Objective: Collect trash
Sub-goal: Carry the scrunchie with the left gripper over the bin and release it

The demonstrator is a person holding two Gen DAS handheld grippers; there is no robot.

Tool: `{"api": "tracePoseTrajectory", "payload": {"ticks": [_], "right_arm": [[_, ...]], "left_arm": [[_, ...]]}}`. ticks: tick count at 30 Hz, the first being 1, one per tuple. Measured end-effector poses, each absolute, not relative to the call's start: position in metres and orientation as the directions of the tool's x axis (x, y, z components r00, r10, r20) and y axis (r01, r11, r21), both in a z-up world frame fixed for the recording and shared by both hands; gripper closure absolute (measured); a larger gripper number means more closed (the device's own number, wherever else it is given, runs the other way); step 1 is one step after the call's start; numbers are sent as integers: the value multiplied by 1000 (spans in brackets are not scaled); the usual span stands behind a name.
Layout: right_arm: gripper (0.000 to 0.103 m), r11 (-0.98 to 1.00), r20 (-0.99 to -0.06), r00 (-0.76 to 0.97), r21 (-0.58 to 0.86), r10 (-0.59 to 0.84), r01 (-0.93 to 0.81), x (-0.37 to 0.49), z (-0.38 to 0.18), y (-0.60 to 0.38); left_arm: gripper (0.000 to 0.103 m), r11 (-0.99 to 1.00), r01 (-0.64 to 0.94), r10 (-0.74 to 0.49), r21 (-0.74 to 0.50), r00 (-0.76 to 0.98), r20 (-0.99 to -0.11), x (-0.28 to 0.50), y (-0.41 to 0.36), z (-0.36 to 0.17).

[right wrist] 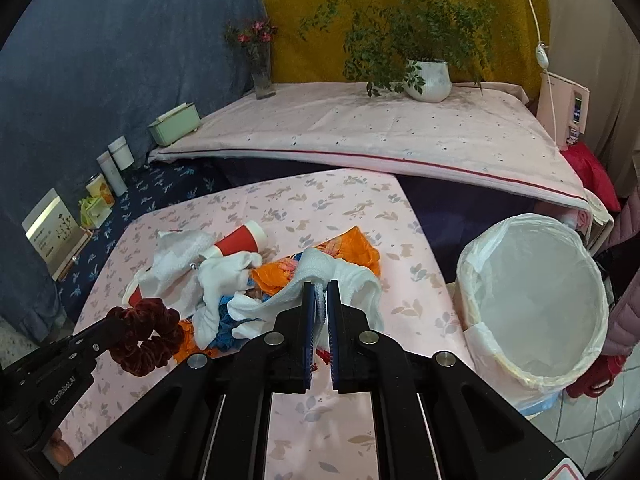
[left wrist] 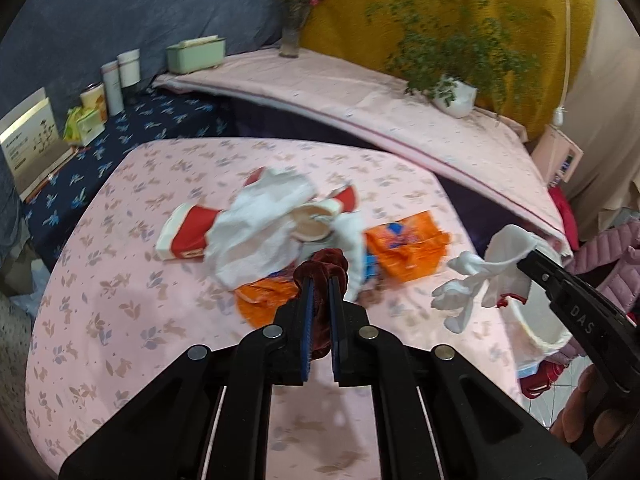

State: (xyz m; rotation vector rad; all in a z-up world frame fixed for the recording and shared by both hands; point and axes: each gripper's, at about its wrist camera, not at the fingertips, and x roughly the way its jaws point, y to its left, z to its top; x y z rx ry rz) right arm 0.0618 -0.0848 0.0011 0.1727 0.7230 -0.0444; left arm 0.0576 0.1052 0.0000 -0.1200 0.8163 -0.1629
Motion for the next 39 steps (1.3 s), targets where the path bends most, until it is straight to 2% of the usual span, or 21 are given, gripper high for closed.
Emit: {"api": "tracePoseTrajectory", "payload": {"ticks": [8, 20, 29, 39], "right_arm": [[97, 968, -626, 778, 161, -53, 195, 39, 21, -142], [97, 921, -627, 760, 172, -172, 351, 12, 17, -227], [97, 888, -650, 725, 167, -227, 428, 9, 2, -280], [95, 862, -689, 680, 161, -251, 480, 21, -17, -315]], "left_arm": [[96, 954, 255, -292, -157, 674, -679, 50, 28, 28], [96, 882, 446, -422, -150, 607, -674, 48, -83, 32], [96, 825, 541, -488, -160, 542, -684, 59, -144, 23], [93, 793, 587, -507, -162, 489, -709, 74, -191, 7]]}}
